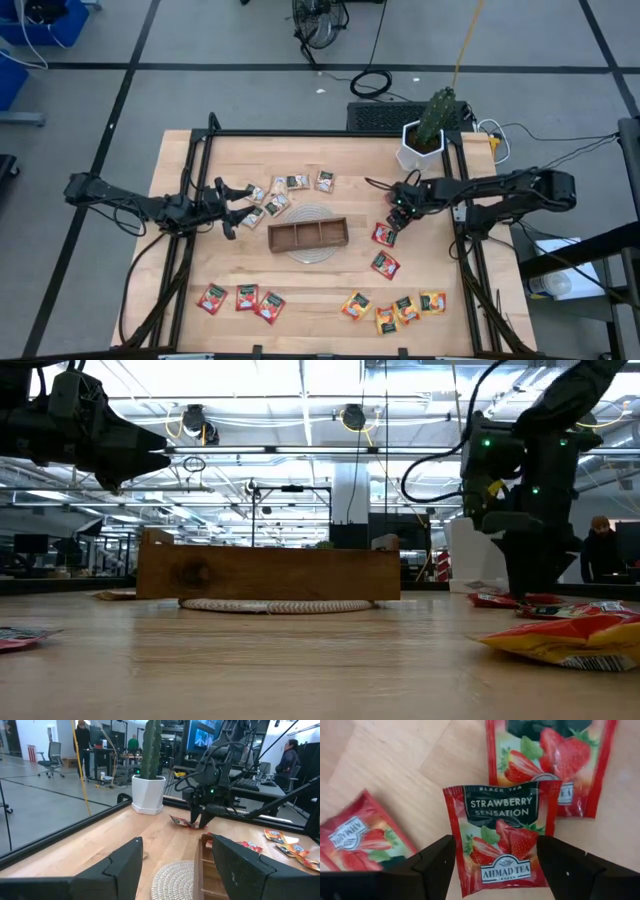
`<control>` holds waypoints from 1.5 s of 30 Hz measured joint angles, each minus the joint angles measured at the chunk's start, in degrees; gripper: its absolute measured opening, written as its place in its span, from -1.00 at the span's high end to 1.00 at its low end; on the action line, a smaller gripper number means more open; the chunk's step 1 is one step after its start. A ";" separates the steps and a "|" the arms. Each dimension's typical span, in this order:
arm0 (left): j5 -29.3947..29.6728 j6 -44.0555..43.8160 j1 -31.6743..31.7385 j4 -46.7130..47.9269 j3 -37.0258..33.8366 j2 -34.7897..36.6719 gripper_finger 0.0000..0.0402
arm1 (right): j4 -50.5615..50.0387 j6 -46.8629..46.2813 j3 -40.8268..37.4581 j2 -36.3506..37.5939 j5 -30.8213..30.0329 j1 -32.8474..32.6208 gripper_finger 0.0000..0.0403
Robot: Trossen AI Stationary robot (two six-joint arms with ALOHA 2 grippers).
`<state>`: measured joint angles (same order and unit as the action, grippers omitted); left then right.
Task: Pick & Place Tea
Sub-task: Put the red tea bag into the right section of the wood organizer
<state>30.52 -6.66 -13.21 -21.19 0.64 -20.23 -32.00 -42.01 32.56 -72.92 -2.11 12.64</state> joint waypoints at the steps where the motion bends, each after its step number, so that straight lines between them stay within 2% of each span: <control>1: 0.02 0.00 0.02 -0.02 0.02 0.00 -0.19 | 0.88 -0.29 -0.96 0.08 -0.47 -0.02 -0.29; 8: 0.02 0.00 0.00 -0.02 0.02 0.00 -0.19 | 1.30 -4.83 -4.80 0.10 -1.84 -0.07 -0.28; 12: 0.02 0.00 0.00 -0.02 0.00 0.00 -0.19 | 0.20 -5.73 -5.10 0.06 -3.00 -1.02 -0.18; 16: 0.02 0.00 0.01 -0.02 0.01 0.00 -0.19 | -0.18 -6.65 -5.14 0.04 -3.28 -2.21 0.07; 25: 0.02 0.00 0.01 -0.02 0.01 0.00 -0.19 | -0.19 -6.65 -5.19 0.01 -3.25 -4.56 0.84; 27: 0.02 0.00 0.02 -0.02 0.02 0.00 -0.19 | 0.00 -5.41 -5.19 0.00 -2.87 -5.43 0.95; 31: 0.02 0.00 0.00 -0.02 0.00 0.00 -0.19 | 1.64 -4.90 -4.72 1.63 -4.23 -7.61 0.99; 36: 0.02 0.00 0.02 0.00 0.00 0.00 -0.19 | 1.39 -4.38 -2.50 7.47 -6.13 -11.03 1.00; 45: 0.02 0.00 0.01 -0.02 0.02 0.00 -0.19 | 10.51 -3.35 -1.25 16.68 -11.72 -16.43 1.00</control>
<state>30.55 -6.66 -13.20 -21.21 0.67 -20.23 -21.49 -45.36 31.31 -56.24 -13.84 -3.79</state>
